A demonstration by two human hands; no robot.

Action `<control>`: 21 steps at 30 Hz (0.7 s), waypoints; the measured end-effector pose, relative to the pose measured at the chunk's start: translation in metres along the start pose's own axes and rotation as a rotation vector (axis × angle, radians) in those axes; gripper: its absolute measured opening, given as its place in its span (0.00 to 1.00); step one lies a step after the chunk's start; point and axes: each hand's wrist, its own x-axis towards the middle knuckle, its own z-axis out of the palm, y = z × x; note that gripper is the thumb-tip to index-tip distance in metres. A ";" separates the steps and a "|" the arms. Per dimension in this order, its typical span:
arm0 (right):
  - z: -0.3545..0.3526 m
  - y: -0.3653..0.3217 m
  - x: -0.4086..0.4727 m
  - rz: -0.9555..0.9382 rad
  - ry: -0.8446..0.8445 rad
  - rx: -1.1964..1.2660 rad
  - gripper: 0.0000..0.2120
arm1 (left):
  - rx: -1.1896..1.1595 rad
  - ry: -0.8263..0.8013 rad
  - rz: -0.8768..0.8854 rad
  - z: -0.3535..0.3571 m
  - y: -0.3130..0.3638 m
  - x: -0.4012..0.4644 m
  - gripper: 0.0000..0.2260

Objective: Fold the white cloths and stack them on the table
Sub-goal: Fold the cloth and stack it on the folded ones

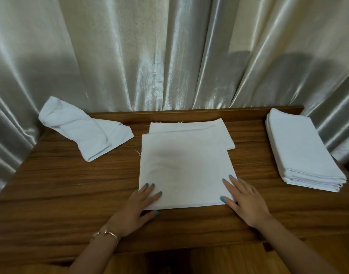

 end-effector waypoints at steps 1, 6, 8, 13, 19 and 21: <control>0.000 0.002 -0.005 -0.013 0.003 -0.004 0.33 | 0.000 -0.016 0.008 -0.004 0.000 -0.003 0.25; -0.001 0.009 -0.018 -0.047 0.045 -0.046 0.30 | 0.373 -0.077 -0.045 -0.015 0.011 -0.008 0.36; 0.000 0.010 -0.020 -0.049 0.053 -0.051 0.29 | 0.518 0.006 0.044 -0.018 0.019 -0.013 0.35; 0.006 0.007 -0.024 -0.016 0.040 -0.002 0.28 | 0.736 0.077 0.141 -0.015 0.024 -0.018 0.26; 0.006 0.006 -0.023 -0.010 0.030 0.022 0.27 | 0.648 0.058 0.071 -0.020 0.035 -0.023 0.31; 0.007 0.006 -0.023 -0.008 0.027 0.036 0.28 | 0.559 0.032 0.019 -0.021 0.033 -0.026 0.29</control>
